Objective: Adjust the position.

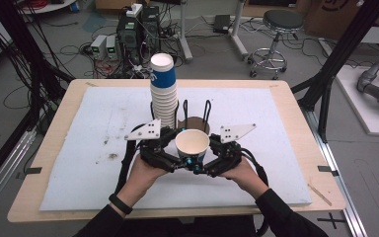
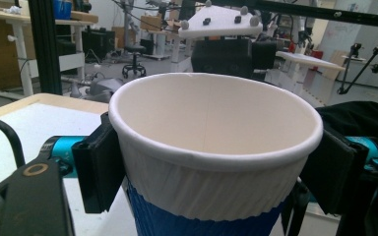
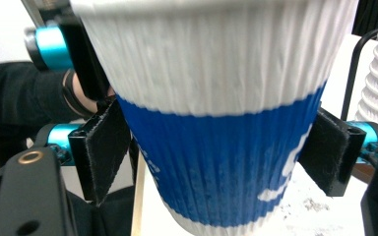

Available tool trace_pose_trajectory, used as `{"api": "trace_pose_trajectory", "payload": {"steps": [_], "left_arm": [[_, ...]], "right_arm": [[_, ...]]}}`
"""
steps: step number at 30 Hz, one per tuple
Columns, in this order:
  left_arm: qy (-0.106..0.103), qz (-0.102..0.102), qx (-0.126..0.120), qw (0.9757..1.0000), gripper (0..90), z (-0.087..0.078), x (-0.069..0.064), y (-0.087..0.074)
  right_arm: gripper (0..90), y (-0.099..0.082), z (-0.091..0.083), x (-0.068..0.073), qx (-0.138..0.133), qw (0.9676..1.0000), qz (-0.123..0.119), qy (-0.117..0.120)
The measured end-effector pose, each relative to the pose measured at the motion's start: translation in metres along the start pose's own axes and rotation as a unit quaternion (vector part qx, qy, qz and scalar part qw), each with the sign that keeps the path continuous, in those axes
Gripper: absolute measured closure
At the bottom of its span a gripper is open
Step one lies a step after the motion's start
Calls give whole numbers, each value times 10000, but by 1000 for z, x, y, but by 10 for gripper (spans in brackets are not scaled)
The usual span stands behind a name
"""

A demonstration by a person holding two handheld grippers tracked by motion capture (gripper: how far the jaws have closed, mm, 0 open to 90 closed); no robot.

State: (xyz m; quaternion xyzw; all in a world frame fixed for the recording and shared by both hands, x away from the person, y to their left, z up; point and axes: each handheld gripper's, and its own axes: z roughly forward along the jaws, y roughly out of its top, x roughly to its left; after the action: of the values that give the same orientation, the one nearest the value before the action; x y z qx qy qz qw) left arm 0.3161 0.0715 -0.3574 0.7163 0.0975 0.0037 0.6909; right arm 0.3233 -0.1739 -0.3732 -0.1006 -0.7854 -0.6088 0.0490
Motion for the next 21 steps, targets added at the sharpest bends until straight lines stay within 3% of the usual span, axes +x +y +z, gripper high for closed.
{"api": "trace_pose_trajectory", "payload": {"steps": [8, 21], "left_arm": [[-16, -33, 27, 10000, 204, 2, 0, -2], [120, -17, 47, 9999, 109, -4, 0, 0]], "right_arm": [[244, -1, 1, 1, -46, 9999, -65, -90], [243, 0, -1, 0, 53, 9997, -158, -159]]}}
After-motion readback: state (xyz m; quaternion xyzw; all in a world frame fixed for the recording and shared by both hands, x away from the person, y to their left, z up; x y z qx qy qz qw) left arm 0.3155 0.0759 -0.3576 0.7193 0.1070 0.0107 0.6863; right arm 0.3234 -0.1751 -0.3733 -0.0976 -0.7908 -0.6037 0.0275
